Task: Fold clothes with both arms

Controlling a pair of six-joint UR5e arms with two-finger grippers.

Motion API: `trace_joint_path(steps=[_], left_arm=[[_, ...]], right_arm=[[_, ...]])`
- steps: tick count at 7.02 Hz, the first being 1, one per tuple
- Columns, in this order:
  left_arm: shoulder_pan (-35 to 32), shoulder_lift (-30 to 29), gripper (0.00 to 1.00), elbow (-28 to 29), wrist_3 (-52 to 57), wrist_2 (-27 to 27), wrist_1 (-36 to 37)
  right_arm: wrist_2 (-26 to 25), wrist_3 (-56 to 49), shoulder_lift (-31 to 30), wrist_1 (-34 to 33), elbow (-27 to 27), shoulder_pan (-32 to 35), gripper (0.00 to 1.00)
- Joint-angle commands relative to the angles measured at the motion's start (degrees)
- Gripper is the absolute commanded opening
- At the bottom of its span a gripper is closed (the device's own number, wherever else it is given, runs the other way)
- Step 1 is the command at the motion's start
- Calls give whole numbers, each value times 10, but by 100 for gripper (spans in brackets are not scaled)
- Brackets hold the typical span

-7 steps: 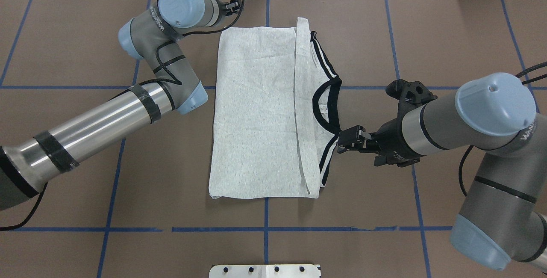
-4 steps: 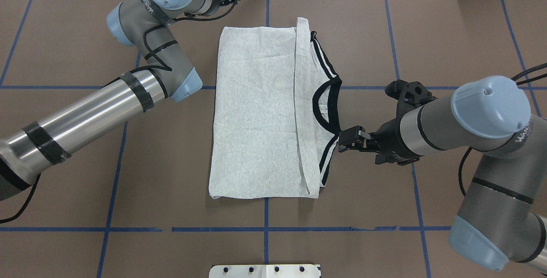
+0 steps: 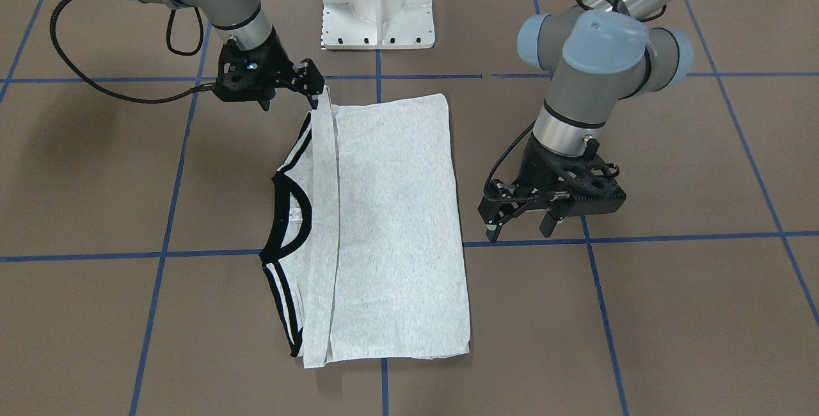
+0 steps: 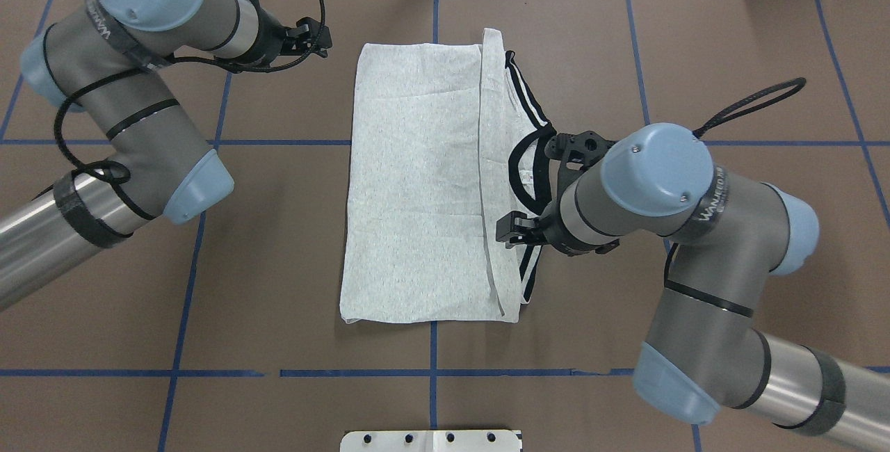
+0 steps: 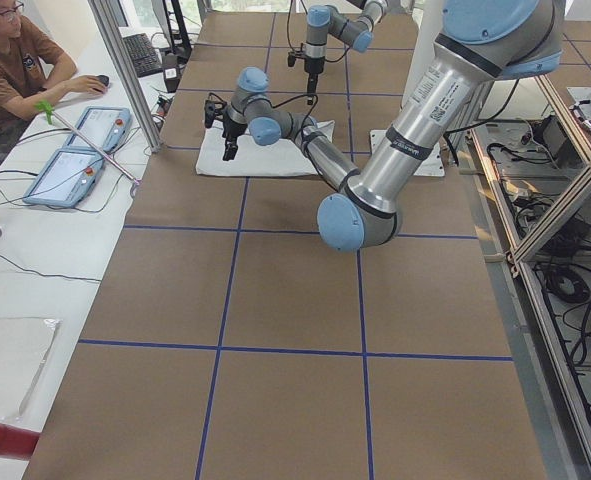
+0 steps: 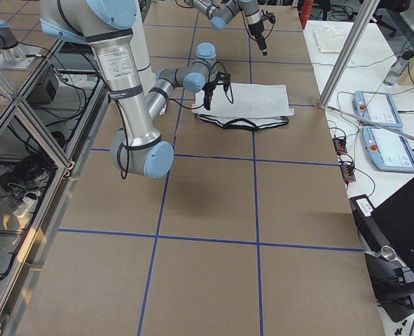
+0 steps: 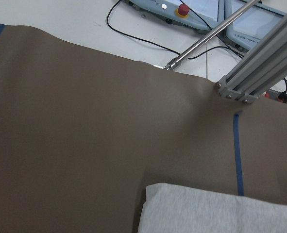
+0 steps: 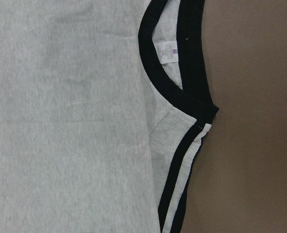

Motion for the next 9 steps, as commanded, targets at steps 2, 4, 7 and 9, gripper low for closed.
trace_joint_path(steps=[2,4,7,9], left_arm=[[4,42,100,-58,0,-11,14],[6,45,100,-58,0,-11,11],[7,46,100,-57,0,-10,11],[14,46,100,-57,-1,-10,10]], right_arm=[[-67,-50,107,-66,-113,-39,100],[-67,-83,111,-67,-140,-48,100],[-65,-132,105,-68,-162,-49,100],[-65,-150,100,-69,-175,-49,100]])
